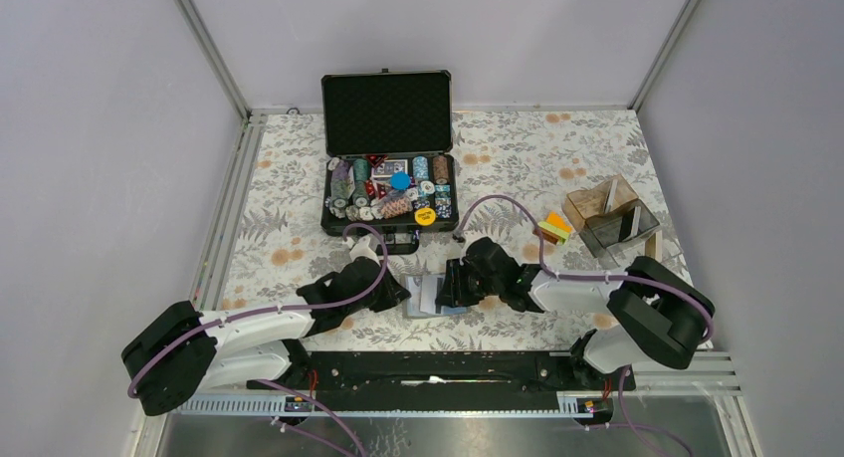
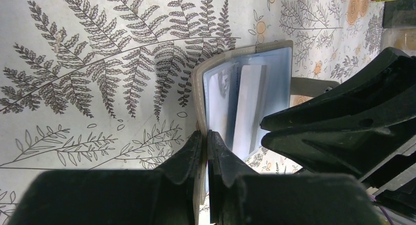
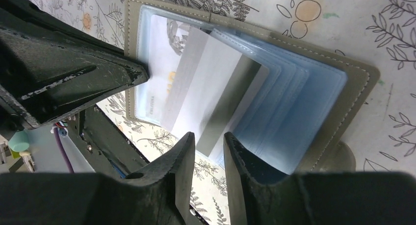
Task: Put the credit cards into the card holder
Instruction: Insert the credit card into the card holder.
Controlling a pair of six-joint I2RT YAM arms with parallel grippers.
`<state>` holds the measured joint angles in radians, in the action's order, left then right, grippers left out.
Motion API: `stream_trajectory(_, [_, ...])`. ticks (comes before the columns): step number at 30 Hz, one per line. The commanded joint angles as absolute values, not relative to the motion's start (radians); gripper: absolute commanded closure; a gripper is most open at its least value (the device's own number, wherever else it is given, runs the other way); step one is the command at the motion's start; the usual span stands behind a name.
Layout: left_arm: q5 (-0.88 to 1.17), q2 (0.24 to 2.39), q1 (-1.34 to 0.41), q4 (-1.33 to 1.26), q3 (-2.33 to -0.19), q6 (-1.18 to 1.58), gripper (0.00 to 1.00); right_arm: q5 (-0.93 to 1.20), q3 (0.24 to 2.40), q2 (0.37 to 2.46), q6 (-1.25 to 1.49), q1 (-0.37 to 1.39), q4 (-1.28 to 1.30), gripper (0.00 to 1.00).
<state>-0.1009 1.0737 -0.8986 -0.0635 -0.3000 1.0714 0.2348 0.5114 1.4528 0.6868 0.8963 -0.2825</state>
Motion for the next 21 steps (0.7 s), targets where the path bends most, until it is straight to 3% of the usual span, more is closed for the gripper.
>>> stream_trajectory(1, [-0.092, 1.065, -0.898, -0.110, -0.288, 1.077, 1.00, 0.178, 0.501, 1.388, 0.696, 0.907, -0.259, 0.63])
stream_trajectory(14, [-0.094, 1.064, -0.899, -0.106, -0.287, 1.072, 1.00, -0.064, 0.430, 1.251, 0.749, 0.907, -0.147, 0.48])
stream_trajectory(21, [-0.093, 1.071, -0.898, -0.109, -0.288, 1.072, 1.00, -0.004, 0.427, 1.277, 0.735, 0.907, -0.187, 0.54])
